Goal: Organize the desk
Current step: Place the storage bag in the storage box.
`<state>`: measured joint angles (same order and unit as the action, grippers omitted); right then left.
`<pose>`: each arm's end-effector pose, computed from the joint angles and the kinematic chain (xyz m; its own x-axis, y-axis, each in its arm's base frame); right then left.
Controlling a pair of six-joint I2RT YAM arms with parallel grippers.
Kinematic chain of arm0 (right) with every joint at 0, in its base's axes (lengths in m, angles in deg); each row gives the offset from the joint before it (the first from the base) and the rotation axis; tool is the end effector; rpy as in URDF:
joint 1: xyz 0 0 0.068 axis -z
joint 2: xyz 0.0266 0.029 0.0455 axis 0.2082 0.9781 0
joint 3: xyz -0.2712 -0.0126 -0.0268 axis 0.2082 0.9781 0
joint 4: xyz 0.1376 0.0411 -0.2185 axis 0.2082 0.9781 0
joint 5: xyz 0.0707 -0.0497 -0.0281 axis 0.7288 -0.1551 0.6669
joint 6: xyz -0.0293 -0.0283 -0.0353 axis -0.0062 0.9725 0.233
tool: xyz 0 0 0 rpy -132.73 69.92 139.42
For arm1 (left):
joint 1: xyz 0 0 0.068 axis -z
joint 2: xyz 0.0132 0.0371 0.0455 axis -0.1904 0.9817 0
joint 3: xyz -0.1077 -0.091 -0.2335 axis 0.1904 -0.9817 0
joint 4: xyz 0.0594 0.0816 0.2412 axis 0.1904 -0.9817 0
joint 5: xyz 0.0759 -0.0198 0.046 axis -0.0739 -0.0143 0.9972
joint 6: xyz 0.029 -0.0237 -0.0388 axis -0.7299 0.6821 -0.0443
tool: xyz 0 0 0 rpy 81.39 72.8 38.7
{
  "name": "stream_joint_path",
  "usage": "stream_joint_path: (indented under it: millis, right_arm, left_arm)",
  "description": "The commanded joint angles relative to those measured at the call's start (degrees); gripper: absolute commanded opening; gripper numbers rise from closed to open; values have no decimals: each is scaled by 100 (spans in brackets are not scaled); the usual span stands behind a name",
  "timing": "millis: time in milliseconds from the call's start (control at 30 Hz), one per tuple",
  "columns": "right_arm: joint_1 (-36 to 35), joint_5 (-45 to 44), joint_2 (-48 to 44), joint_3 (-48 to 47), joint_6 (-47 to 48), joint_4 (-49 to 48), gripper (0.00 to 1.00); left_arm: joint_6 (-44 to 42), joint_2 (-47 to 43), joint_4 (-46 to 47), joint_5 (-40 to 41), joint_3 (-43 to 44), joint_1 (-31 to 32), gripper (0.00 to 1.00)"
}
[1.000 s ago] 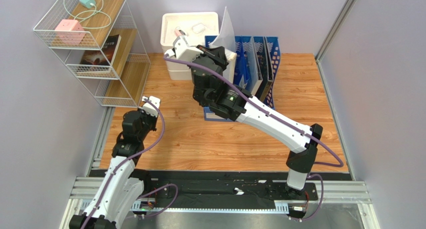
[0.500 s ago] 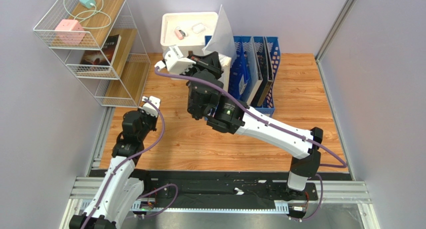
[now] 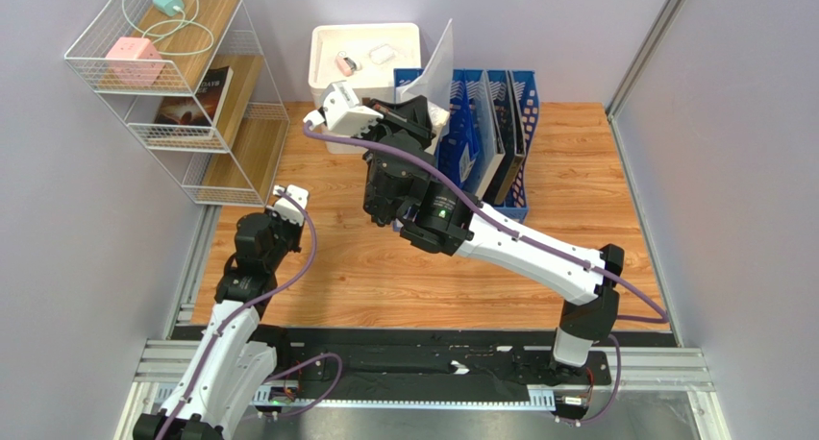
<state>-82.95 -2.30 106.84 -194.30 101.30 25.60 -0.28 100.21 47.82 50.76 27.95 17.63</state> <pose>0.1550 0.3439 0.5087 -0.0161 -0.8340 -0.5516 0.0885 0.5483 -0.8316 0.1658 -0.0213 0.2415 -0.2918 0.2739 -0.9164 0.2446 0.9476 0.2053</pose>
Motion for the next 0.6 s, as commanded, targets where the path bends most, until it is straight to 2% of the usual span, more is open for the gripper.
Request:
stream_joint_path:
  millis: [0,167,567]
  right_arm:
    - [256,87,-258,-308,-352,641,0]
    - [90,122,-161,-308,-292,836,0]
    - [-535,-97,-169,-282,578,-146,0]
  left_arm:
    - [-61,-64,57,-93,186,-42,31]
    - [-61,-21,92,-93,177,-42,32]
    - [-70,-47,74,-93,186,-42,32]
